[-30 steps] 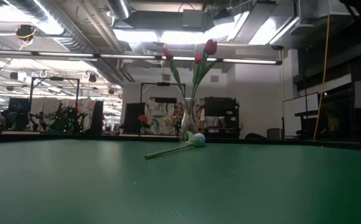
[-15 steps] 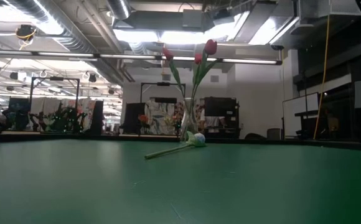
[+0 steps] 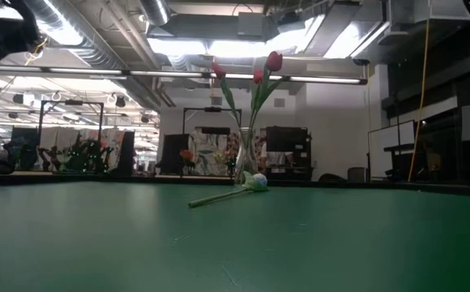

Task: Sort flowers into vase by color
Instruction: Put the bottom white tulip into the bottom left transparent vase

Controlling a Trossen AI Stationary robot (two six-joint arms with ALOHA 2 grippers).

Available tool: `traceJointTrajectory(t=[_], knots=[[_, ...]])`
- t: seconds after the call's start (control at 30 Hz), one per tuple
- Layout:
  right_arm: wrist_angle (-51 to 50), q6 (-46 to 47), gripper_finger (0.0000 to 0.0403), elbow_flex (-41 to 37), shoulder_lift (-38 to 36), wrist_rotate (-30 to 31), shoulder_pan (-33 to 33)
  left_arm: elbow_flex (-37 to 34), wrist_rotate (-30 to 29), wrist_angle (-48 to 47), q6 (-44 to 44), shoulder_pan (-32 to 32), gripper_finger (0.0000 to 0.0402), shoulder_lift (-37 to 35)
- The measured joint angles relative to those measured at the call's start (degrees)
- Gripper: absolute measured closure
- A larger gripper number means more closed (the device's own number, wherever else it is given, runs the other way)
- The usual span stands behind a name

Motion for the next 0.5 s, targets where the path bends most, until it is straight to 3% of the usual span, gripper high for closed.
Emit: traceJointTrajectory(t=[0.07, 0.37, 0.5], knots=[[0.0, -0.1, 0.0203, 0.0, 0.0, 0.3, 0.0, 0.0, -3.9, 0.4, 3.0, -2.8, 0.0401, -0.3], [-0.5, -0.2, 0.0203, 0.0, 0.0, 1.9, 1.3, 0.0, -3.2, -1.2, 5.4, -5.0, 0.0401, -1.2], [-0.6, -0.2, 0.0203, 0.0, 0.0, 2.6, 1.6, 0.0, 11.3, -1.6, 6.0, -7.8, 0.0401, -1.1]])
